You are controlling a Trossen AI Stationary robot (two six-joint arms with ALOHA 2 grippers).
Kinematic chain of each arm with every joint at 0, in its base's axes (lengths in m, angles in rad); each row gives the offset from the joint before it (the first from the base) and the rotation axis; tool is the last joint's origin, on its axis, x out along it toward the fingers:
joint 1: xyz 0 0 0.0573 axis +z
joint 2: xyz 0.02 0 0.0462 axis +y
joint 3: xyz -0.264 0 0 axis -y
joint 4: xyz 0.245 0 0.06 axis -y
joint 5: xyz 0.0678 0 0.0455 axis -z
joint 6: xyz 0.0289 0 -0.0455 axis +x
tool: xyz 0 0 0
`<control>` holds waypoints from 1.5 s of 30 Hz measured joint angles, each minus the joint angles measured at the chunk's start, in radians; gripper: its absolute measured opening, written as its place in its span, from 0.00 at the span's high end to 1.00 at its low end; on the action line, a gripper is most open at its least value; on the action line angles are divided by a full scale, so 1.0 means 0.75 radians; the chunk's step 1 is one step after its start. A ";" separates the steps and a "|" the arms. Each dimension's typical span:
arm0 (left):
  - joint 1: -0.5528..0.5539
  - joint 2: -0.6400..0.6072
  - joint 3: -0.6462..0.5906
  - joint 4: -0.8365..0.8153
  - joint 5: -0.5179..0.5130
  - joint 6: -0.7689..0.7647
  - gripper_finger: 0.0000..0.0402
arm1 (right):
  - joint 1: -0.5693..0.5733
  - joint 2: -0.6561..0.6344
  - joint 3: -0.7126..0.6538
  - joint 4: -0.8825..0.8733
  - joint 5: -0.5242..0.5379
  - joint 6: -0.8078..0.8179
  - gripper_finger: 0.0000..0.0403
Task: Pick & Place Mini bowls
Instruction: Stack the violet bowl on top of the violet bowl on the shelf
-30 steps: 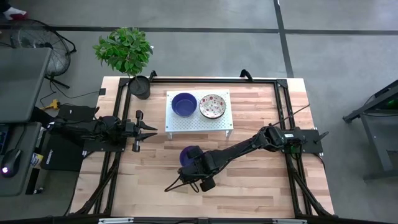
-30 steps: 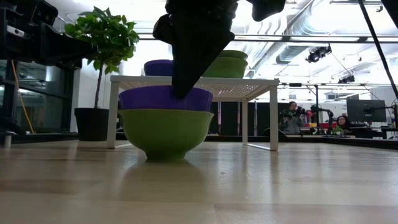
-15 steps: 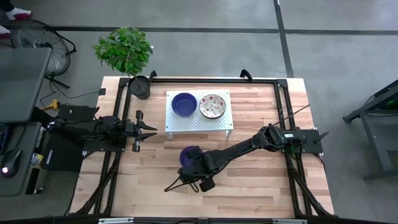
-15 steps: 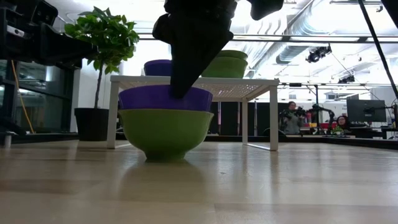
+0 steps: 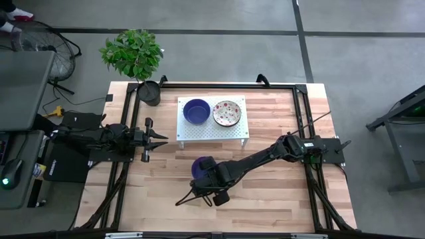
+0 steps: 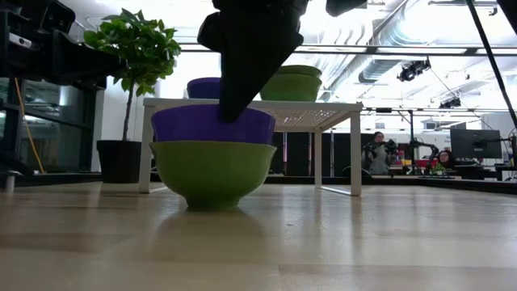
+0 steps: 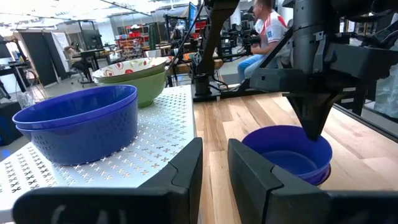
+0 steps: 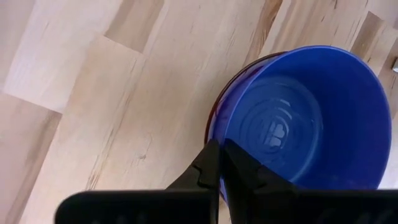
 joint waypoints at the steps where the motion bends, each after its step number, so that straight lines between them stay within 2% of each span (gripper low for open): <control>1: 0.000 0.000 0.000 -0.001 0.000 0.000 0.82 | 0.000 0.000 0.011 -0.010 -0.001 0.002 1.00; 8: 0.000 0.000 0.000 0.000 0.000 0.000 0.82 | 0.004 -0.003 0.139 -0.054 0.071 0.002 1.00; 16: 0.000 0.000 0.000 0.000 0.000 0.000 0.82 | 0.023 -0.003 0.275 -0.113 0.076 0.002 1.00; 30: 0.000 0.000 0.000 -0.001 0.001 0.000 0.82 | 0.043 -0.084 0.273 -0.096 0.085 0.001 1.00; 45: 0.000 0.000 0.000 0.000 0.001 0.000 0.82 | 0.011 -0.218 0.274 -0.054 0.166 -0.147 1.00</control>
